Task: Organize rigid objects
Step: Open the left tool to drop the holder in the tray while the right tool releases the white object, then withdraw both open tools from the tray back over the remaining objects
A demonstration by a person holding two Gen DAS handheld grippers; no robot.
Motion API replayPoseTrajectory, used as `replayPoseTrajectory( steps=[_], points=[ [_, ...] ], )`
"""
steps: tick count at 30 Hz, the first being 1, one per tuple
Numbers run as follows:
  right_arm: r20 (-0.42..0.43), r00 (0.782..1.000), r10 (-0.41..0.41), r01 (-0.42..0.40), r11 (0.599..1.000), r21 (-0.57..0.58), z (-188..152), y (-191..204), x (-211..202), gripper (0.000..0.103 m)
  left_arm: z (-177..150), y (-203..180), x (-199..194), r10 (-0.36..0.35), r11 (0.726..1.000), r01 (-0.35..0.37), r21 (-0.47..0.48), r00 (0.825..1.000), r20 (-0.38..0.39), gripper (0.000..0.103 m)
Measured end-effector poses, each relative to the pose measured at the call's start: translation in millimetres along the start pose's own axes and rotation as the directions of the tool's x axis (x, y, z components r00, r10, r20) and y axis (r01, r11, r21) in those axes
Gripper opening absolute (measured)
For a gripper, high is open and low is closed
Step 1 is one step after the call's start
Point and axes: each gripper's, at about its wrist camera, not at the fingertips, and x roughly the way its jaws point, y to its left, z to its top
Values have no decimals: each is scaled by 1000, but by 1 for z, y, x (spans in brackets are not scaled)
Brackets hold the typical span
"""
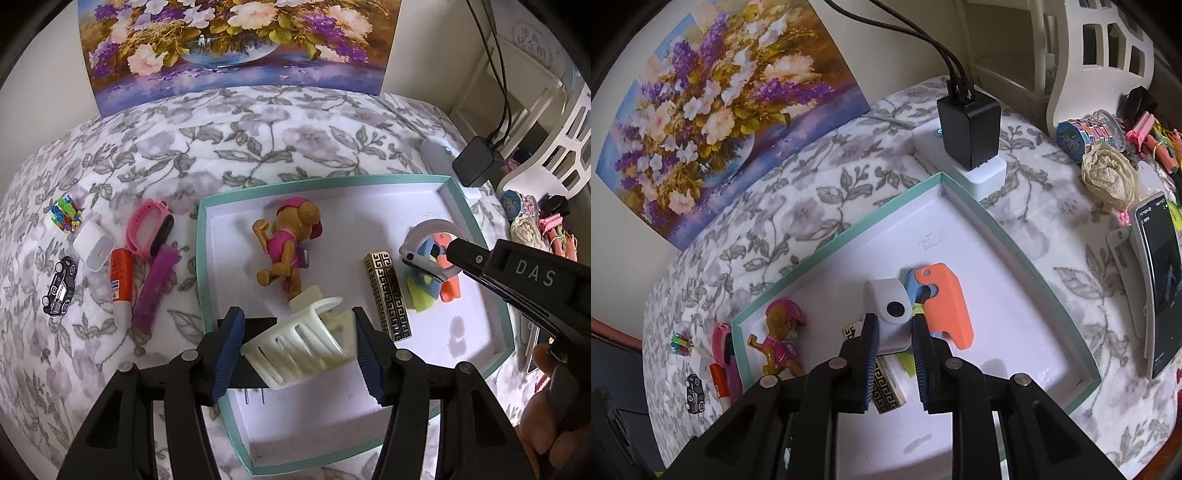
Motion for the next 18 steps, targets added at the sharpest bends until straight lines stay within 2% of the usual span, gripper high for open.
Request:
replayPoseTrajectory(
  steps=[4,7,9,10,11,12,16,18],
  points=[
    [6,1000,-7,7,1000,-18,0,5,-6,22,2,1,-7,11,1000,-11,3,1000,20,63],
    [22,1000,-12,12,999,-31,1,8,-13,32,3,6,-12,11,1000,-11,-6,999,31,63],
    [33,999,-16,17,999,-41,1,11,-17,47,5,11,-15,11,1000,-11,-22,999,37,64],
    [43,999,-18,21,999,-48,1,13,-20,51,6,15,-17,13,999,-11,-36,999,41,64],
    [50,999,-20,22,998,-52,1,14,-23,55,7,19,-18,14,999,-12,-49,999,43,69],
    [57,998,-21,24,998,-57,1,15,-25,55,8,26,-19,17,998,-14,-69,999,47,78],
    [77,997,-28,34,997,-69,1,18,-32,63,12,56,-25,40,987,-28,-160,997,70,80],
    [78,996,-35,41,996,-75,0,20,-33,67,14,72,-29,72,978,-54,-202,994,85,86]
  ],
)
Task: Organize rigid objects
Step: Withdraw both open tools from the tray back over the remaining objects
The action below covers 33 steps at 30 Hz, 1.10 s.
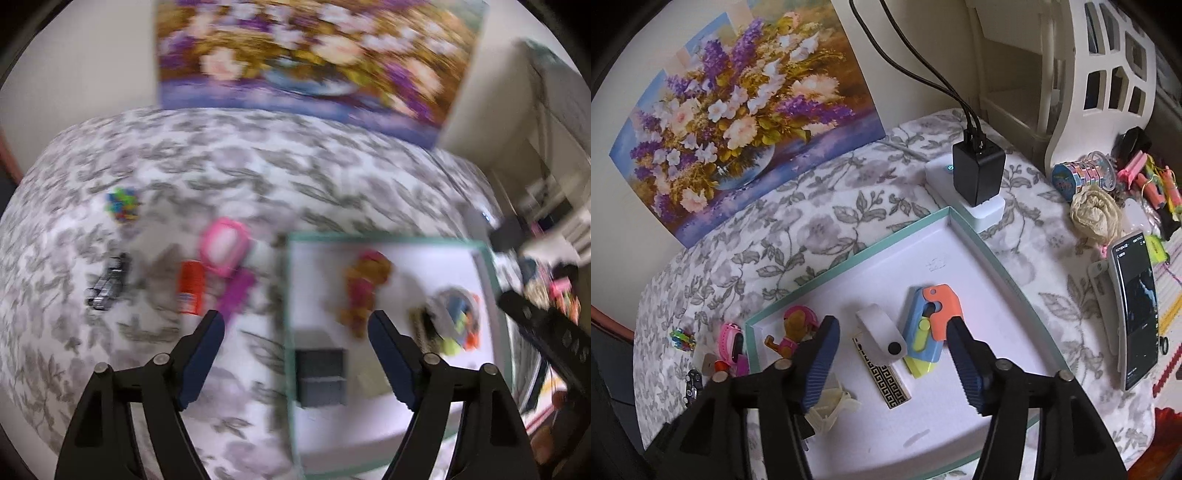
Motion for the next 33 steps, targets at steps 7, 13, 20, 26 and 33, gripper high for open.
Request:
replayPoseTrajectory(
  steps=[7,13,20,26,33],
  points=[
    [-14,1000,-9,8,999,-41,-4,12,6,84,14,60,-8,110,985,-104,-138,993,41,93],
    [-14,1000,-16,15,997,-75,-10,25,11,103,20,103,-11,166,959,-152,-238,985,39,94],
    [-27,1000,-6,2,990,-140,-21,55,13,103,22,148,-19,223,915,-202,-349,975,22,94],
    [-27,997,75,-79,978,-195,-35,95,10,103,21,185,-26,250,884,-223,-410,968,12,94],
    [-50,988,146,-154,957,-244,-54,144,14,103,19,224,-30,259,856,-225,-466,966,8,94]
  ],
)
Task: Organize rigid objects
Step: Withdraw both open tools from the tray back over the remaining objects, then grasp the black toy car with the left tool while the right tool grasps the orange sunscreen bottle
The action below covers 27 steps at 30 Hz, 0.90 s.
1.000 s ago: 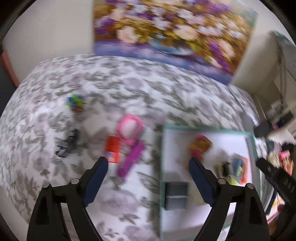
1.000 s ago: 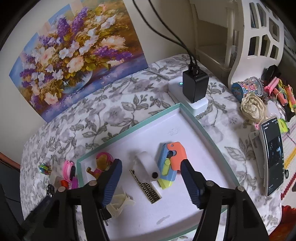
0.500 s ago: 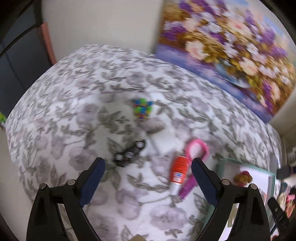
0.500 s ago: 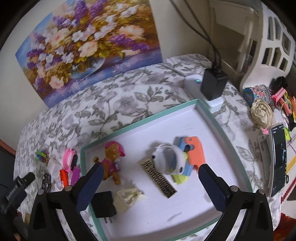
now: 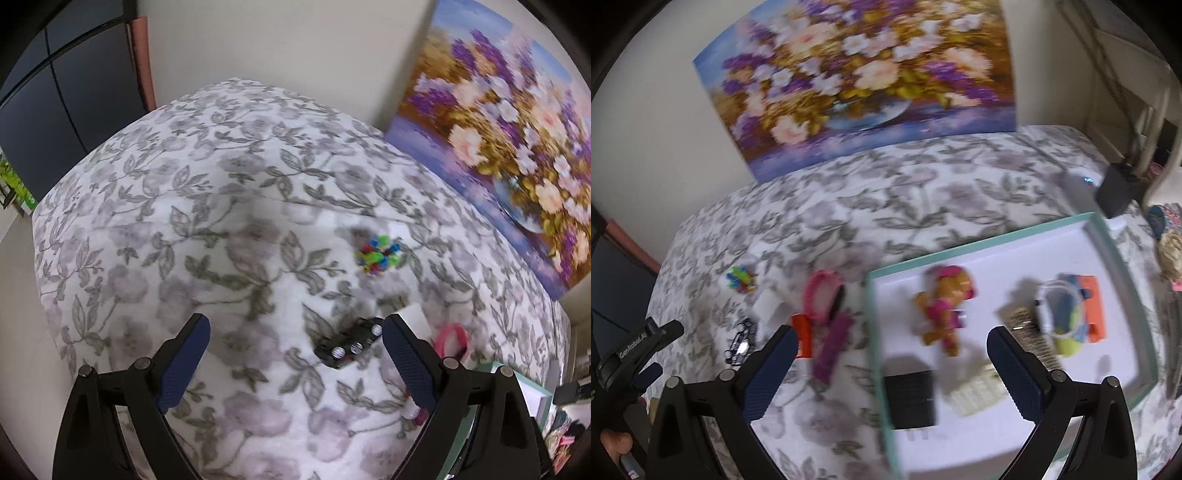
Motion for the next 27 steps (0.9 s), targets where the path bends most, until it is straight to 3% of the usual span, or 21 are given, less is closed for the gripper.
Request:
replayPoseTrajectory(
  steps=[6,13,17,24,27],
  points=[
    [-38,998,44,-47,996,-70,-8,44,21,103,4,7,18,-29,1000,28,-11,998,-56,94],
    [-94,995,36,-50,988,-145,-21,78,54,100,-1,-7,43,-100,994,105,33,988,-121,94],
    [-120,992,22,-44,982,-184,-25,87,70,86,-4,-15,55,-144,987,154,55,979,-146,94],
    [-155,987,44,-73,979,-188,-28,93,89,61,-10,-24,76,-154,980,173,96,972,-178,93],
    [-164,985,47,-78,979,-191,-28,97,95,56,-12,-28,83,-153,978,176,110,970,-191,82]
  ],
)
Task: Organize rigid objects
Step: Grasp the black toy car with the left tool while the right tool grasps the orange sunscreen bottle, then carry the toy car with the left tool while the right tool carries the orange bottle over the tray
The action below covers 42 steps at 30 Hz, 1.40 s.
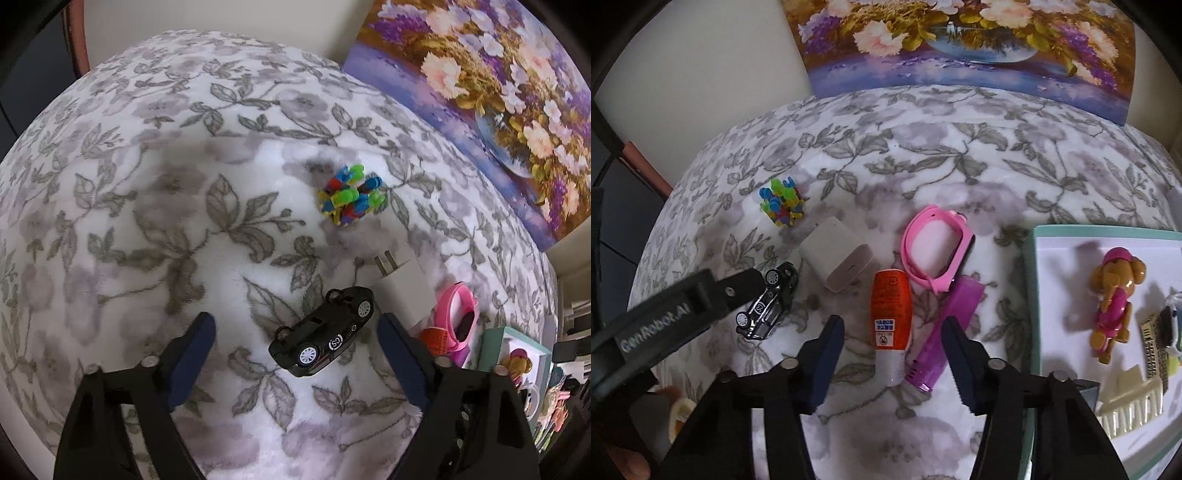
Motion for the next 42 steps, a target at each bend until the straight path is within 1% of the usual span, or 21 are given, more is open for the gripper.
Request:
replayPoseTrajectory(
  steps=[1,3,6,7,10,11,13,14,15,16,18,21,26,30,35,38,42],
  points=[
    [-2,1000,1,-1,1000,-1,0,1,2,55,-1,-2,4,0,1000,0,8,1000,-11,79],
    [-10,1000,2,-2,1000,-9,1,3,6,48,-2,-4,12,-13,1000,14,19,999,-31,70],
    [-21,1000,3,-3,1000,-12,2,4,12,45,-4,-6,20,-23,999,24,22,999,-50,61],
    [-25,1000,3,-3,1000,-14,2,5,14,44,-4,-8,21,-11,999,12,31,999,-45,60],
    [-35,999,2,-2,1000,-18,2,6,19,44,-4,-12,23,11,999,-10,53,999,-31,53],
    [-40,999,1,-2,1000,-19,2,6,21,41,-4,-12,23,13,999,-11,53,1000,-28,52],
    [-47,999,-4,3,1000,-21,2,6,25,40,-5,-10,22,18,999,-17,51,1000,-21,46],
    [-43,999,-9,7,1000,-24,2,7,26,39,-3,-11,22,16,999,-15,51,1000,-20,38],
    [-41,999,-12,11,1000,-28,2,7,26,39,-3,-11,22,12,999,-11,50,1000,-21,36],
    [-40,999,-14,13,999,-30,2,7,26,39,-3,-11,22,8,999,-7,47,1000,-22,35],
    [-38,999,-22,21,999,-31,3,8,25,34,-2,-11,21,-4,999,5,37,1000,-26,33],
    [-36,999,-25,24,999,-27,3,7,24,29,-4,-7,11,-17,1000,18,19,1000,-23,32],
    [-32,999,-13,12,1000,-29,1,7,18,29,-4,-4,-15,-27,1000,27,-3,1000,15,32],
    [-10,1000,21,-21,1000,-20,2,5,3,29,-4,-6,-38,-57,998,57,-13,997,51,32],
    [30,998,46,-46,999,6,3,-2,-24,28,-7,-18,-64,-91,996,91,9,992,88,32],
    [54,998,38,-39,999,12,0,-6,-40,24,-12,-25,-79,-109,994,107,30,989,104,32],
    [84,996,36,-37,999,18,-4,-13,-61,23,-20,-37,-93,-135,990,128,63,984,117,32]
  ],
)
